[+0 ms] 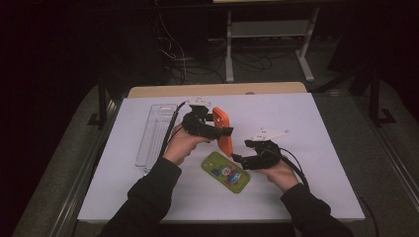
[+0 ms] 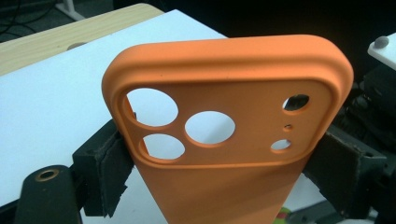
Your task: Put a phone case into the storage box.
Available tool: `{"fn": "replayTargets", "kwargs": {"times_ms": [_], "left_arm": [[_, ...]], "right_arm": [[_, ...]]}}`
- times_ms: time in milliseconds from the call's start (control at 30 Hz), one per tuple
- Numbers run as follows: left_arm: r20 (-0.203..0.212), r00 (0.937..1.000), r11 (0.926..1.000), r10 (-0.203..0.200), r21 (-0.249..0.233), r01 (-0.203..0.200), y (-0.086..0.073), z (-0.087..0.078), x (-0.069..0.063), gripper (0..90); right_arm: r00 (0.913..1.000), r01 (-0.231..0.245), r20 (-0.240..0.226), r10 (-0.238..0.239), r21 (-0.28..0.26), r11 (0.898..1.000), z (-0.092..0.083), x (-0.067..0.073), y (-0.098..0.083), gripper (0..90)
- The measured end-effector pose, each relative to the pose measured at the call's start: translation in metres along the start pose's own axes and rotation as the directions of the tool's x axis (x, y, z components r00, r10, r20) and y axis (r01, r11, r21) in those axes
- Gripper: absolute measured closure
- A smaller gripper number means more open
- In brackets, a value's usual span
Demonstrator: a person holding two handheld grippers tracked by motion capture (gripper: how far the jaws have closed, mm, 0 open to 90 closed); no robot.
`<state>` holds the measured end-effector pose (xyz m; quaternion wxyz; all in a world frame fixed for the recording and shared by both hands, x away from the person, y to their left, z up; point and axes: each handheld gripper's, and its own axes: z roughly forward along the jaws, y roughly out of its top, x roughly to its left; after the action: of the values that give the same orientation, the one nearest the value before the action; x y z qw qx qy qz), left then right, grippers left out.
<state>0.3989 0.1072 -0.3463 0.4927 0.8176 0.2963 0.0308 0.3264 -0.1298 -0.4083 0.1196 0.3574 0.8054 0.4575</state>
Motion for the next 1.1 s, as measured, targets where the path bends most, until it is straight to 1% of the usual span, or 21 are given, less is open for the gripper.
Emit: {"fn": "replayTargets", "kwargs": {"times_ms": [67, 100, 133, 167, 200, 233, 300, 367, 467, 567, 600, 633, 667, 700, 767, 800, 900, 967, 1033, 1067, 1100], "left_arm": [[-0.012, 0.9999, 0.9999, 0.007, 0.011, -0.006, 0.001, -0.004, 0.002, 15.0], [-0.011, 0.9999, 1.0000, 0.002, 0.009, -0.002, 0.001, -0.005, 0.003, 14.9], [-0.017, 0.9998, 0.9999, 0.005, 0.016, -0.004, 0.002, -0.007, 0.004, 14.9], [-0.022, 0.9997, 0.9998, 0.008, 0.018, -0.007, 0.003, -0.009, 0.005, 14.9], [-0.026, 0.9996, 0.9998, 0.006, 0.018, -0.006, 0.004, -0.012, 0.005, 14.9], [-0.029, 0.9995, 0.9997, 0.015, 0.021, -0.015, 0.005, -0.015, 0.007, 14.9], [-0.041, 0.9991, 0.9998, 0.011, 0.019, -0.011, 0.007, -0.019, 0.007, 14.9], [-0.053, 0.9984, 0.9996, 0.020, 0.019, -0.019, 0.009, -0.024, 0.009, 14.9], [-0.070, 0.9972, 0.9995, 0.025, 0.022, -0.024, 0.013, -0.031, 0.012, 14.9], [-0.090, 0.9955, 0.9994, 0.030, 0.019, -0.028, 0.016, -0.038, 0.015, 14.9], [-0.095, 0.9950, 0.9994, 0.030, 0.018, -0.029, 0.017, -0.041, 0.016, 14.9], [-0.098, 0.9948, 0.9996, 0.027, 0.012, -0.026, 0.018, -0.043, 0.017, 14.9], [-0.107, 0.9936, 0.9993, 0.036, 0.015, -0.034, 0.019, -0.046, 0.019, 14.9], [-0.112, 0.9932, 0.9995, 0.030, 0.008, -0.029, 0.020, -0.049, 0.021, 14.9], [-0.123, 0.9918, 0.9994, 0.035, 0.008, -0.034, 0.021, -0.053, 0.024, 14.9], [-0.132, 0.9906, 0.9992, 0.039, 0.012, -0.038, 0.022, -0.055, 0.026, 14.9], [-0.154, 0.9875, 0.9994, 0.033, 0.000, -0.034, 0.025, -0.063, 0.031, 14.9], [-0.177, 0.9839, 0.9995, 0.026, -0.011, -0.028, 0.028, -0.068, 0.034, 14.9], [-0.215, 0.9765, 0.9999, 0.011, -0.009, -0.014, 0.030, -0.073, 0.039, 14.9], [-0.234, 0.9723, 0.9999, 0.005, -0.011, -0.008, 0.032, -0.075, 0.042, 14.9], [-0.250, 0.9682, 0.9999, 0.000, -0.010, -0.003, 0.033, -0.077, 0.045, 14.9]], "right_arm": [[0.9998, 0.014, 0.013, -0.014, 0.010, 1.000, -0.002, -0.003, -0.004, 11.5], [0.9991, 0.021, 0.038, -0.022, 0.025, 0.999, -0.004, -0.004, -0.006, 9.5], [0.9980, 0.025, 0.057, -0.026, 0.030, 0.999, -0.005, -0.005, -0.007, 5.3], [0.9974, 0.030, 0.065, -0.032, 0.038, 0.999, -0.007, -0.006, -0.010, 0.3], [0.9974, 0.026, 0.066, -0.029, 0.040, 0.999, -0.009, -0.008, -0.013, 0.0], [0.9979, 0.014, 0.062, -0.017, 0.045, 0.999, -0.011, -0.011, -0.016, 0.0], [0.9974, 0.016, 0.070, -0.019, 0.041, 0.999, -0.016, -0.015, -0.022, 0.0], [0.9973, 0.017, 0.071, -0.020, 0.050, 0.999, -0.021, -0.017, -0.027, 0.0], [0.9964, 0.030, 0.078, -0.034, 0.055, 0.998, -0.028, -0.018, -0.036, 0.0], [0.9955, 0.042, 0.081, -0.048, 0.076, 0.996, -0.034, -0.019, -0.045, 0.0], [0.9958, 0.029, 0.084, -0.036, 0.086, 0.996, -0.035, -0.018, -0.048, 0.0], [0.9957, 0.031, 0.084, -0.039, 0.093, 0.995, -0.037, -0.018, -0.051, 0.0], [0.9960, 0.025, 0.083, -0.033, 0.100, 0.995, -0.039, -0.018, -0.054, 0.0], [0.9958, 0.029, 0.083, -0.038, 0.102, 0.994, -0.041, -0.019, -0.058, 0.0], [0.9967, 0.028, 0.073, -0.035, 0.100, 0.995, -0.044, -0.019, -0.061, 0.0], [0.9969, 0.022, 0.073, -0.030, 0.101, 0.995, -0.046, -0.019, -0.063, 0.0], [0.9972, 0.018, 0.071, -0.026, 0.106, 0.994, -0.048, -0.019, -0.068, 0.0], [0.9966, 0.015, 0.079, -0.024, 0.118, 0.993, -0.049, -0.019, -0.069, 0.0], [0.9963, 0.024, 0.079, -0.033, 0.114, 0.993, -0.048, -0.019, -0.069, 0.0], [0.9963, 0.016, 0.083, -0.025, 0.106, 0.994, -0.047, -0.018, -0.068, 0.0], [0.9965, 0.021, 0.079, -0.029, 0.110, 0.994, -0.047, -0.017, -0.068, 0.0]]}}
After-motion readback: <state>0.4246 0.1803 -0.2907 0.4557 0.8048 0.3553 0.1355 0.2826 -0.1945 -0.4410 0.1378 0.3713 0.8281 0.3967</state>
